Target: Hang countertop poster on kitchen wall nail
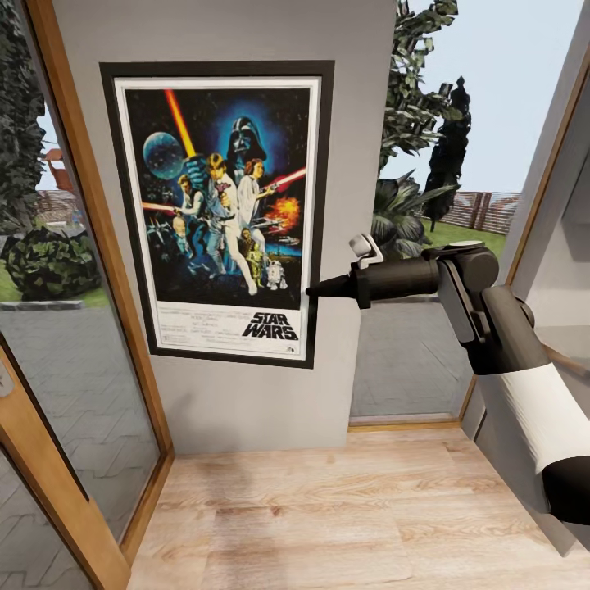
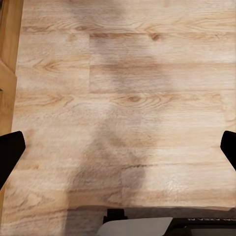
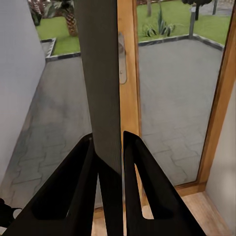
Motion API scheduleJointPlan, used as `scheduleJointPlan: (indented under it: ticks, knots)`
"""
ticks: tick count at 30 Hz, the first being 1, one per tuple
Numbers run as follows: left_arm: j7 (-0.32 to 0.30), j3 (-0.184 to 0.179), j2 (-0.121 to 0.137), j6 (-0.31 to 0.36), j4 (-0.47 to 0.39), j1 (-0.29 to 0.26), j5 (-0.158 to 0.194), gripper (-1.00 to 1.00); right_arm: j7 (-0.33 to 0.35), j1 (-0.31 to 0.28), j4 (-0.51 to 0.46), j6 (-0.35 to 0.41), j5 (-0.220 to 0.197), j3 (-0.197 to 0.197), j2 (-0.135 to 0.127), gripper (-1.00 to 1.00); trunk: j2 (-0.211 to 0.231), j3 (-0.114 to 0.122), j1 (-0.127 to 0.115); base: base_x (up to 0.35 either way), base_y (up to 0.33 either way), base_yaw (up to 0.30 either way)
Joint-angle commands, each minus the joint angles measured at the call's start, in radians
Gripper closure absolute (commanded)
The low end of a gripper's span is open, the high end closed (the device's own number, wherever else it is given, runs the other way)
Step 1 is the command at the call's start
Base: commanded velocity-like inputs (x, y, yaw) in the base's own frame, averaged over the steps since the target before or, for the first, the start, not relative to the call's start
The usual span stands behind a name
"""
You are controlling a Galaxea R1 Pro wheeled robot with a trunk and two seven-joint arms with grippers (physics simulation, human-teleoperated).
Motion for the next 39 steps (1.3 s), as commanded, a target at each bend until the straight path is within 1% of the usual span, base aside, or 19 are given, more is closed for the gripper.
scheduleJointPlan:
  ticks: [1, 5, 9, 39]
  knots:
    - [-0.009, 0.006, -0.001, 0.000, -0.001, 0.000, -0.001, -1.00, 0.001, 0.000, 0.000, 0.007, -0.005, 0.001, -0.001, 1.00, -0.001, 0.000, 0.000, 0.000, 0.000, 0.000]
    - [-0.009, 0.006, -0.001, 0.000, -0.001, 0.000, -0.001, -1.00, 0.001, 0.000, 0.000, 0.007, -0.006, 0.001, -0.001, 1.00, -0.001, 0.000, 0.000, 0.021, 0.000, 0.000]
    - [-0.009, 0.006, -0.001, 0.001, -0.001, 0.000, -0.001, -1.00, 0.001, 0.000, 0.000, 0.007, -0.006, 0.001, -0.001, 1.00, -0.001, 0.000, 0.000, 0.192, 0.000, 0.000]
    - [-0.009, 0.006, -0.001, 0.001, -0.001, 0.000, -0.001, -1.00, 0.001, 0.000, 0.000, 0.007, -0.006, 0.001, -0.001, 1.00, -0.001, 0.000, 0.000, 0.327, 0.000, 0.000]
